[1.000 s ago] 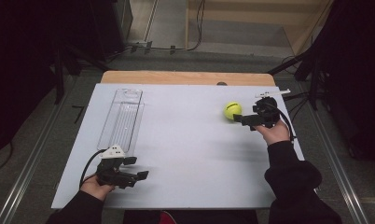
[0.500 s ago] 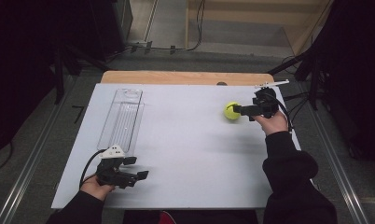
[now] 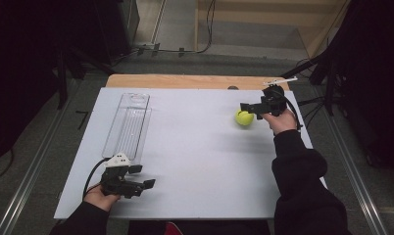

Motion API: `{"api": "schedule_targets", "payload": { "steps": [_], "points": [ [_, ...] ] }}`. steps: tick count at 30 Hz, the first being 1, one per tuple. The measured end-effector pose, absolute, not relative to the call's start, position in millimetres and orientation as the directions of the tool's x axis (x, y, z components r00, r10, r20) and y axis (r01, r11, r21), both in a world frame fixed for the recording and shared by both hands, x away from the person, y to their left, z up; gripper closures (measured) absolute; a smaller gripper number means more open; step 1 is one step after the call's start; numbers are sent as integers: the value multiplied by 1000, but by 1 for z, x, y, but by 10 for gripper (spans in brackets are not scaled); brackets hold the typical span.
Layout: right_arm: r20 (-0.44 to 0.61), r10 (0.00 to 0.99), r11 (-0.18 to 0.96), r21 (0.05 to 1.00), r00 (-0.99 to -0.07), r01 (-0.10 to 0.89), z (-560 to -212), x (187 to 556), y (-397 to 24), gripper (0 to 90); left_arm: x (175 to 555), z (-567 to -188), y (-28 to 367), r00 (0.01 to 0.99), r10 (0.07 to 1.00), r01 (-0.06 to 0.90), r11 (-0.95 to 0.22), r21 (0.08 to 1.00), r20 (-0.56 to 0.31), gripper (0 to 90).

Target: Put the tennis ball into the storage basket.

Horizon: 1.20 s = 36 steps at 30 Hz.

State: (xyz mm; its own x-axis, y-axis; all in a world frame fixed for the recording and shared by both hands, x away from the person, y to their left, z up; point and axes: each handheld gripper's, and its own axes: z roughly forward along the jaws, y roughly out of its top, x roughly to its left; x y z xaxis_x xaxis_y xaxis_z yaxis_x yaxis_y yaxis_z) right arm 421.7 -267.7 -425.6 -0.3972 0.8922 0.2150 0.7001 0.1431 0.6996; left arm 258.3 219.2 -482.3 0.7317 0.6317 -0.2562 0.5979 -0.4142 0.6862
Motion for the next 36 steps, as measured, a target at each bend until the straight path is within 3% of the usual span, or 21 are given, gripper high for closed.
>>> {"api": "schedule_targets", "payload": {
  "steps": [19,36],
  "points": [
    [198,906,146,682,-373,716,-441,453,-261,0,256,-486,223,712,650,612,-388,690,-266,212],
    [211,912,116,689,-351,716,-449,455,-258,0,256,-485,224,715,650,607,-392,691,-258,212]
  ]
}}
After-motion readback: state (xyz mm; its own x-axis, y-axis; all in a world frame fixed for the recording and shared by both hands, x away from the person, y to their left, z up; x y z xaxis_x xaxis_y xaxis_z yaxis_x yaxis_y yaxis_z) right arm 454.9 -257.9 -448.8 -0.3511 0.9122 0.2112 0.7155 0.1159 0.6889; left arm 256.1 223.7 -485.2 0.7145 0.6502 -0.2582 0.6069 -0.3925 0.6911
